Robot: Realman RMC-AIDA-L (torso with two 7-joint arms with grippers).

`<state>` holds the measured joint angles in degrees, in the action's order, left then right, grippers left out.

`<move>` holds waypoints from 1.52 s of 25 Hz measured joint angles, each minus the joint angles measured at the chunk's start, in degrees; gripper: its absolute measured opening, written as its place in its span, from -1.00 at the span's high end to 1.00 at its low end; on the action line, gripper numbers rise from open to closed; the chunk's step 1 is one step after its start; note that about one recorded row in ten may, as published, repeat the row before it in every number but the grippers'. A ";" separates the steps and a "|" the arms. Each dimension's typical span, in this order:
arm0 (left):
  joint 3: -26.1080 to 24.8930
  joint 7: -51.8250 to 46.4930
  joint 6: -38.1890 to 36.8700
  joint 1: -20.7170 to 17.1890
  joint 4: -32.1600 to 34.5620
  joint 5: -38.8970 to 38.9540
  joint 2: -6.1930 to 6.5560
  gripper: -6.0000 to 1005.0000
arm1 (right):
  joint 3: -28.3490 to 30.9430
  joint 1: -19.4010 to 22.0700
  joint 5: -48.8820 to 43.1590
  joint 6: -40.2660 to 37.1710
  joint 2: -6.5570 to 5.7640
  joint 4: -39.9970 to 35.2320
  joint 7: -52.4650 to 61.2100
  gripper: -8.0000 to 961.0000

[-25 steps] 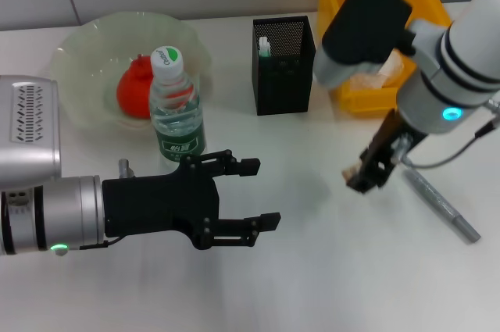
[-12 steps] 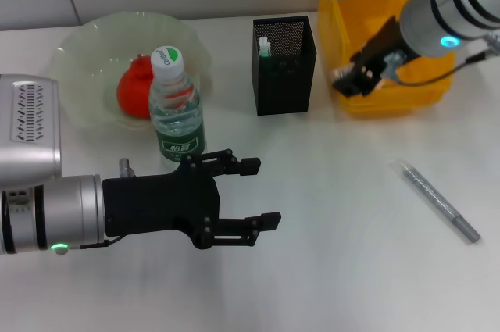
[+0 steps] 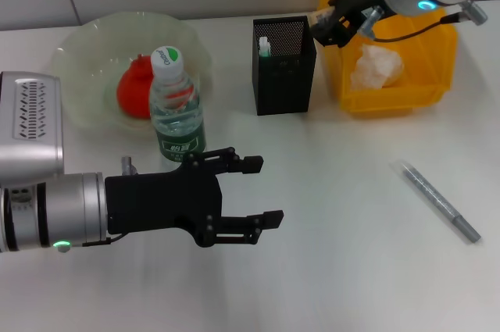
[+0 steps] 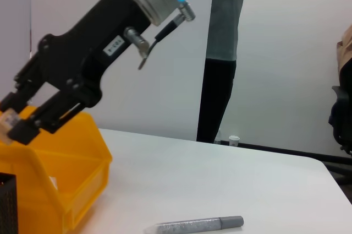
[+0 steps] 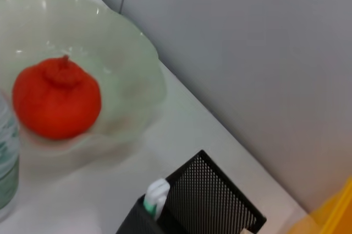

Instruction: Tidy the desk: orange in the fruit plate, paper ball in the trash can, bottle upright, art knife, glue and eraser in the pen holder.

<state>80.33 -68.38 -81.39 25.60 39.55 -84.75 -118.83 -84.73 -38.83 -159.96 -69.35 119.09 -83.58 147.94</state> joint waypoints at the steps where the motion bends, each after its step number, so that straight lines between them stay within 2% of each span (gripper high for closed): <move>1: 0.00 0.00 0.01 0.08 0.00 0.02 0.00 -0.61 | -0.03 -0.26 0.00 0.71 0.01 0.71 -0.15 0.07; 12: 0.00 0.00 0.13 0.06 0.00 0.03 0.00 -0.61 | -0.09 -2.71 0.61 8.80 0.23 11.06 -3.04 0.08; 30: -0.09 0.00 0.90 0.11 0.00 0.02 0.00 -0.61 | -1.50 -5.50 1.56 14.74 0.27 16.23 -3.45 0.08; 38: -0.09 0.14 0.97 0.15 0.00 0.02 0.07 -0.61 | -1.58 -6.06 5.32 16.17 0.26 18.55 -6.16 0.08</move>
<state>80.24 -68.24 -80.41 25.75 39.55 -84.73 -118.76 -86.31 -44.89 -154.64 -53.19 119.35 -65.03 141.77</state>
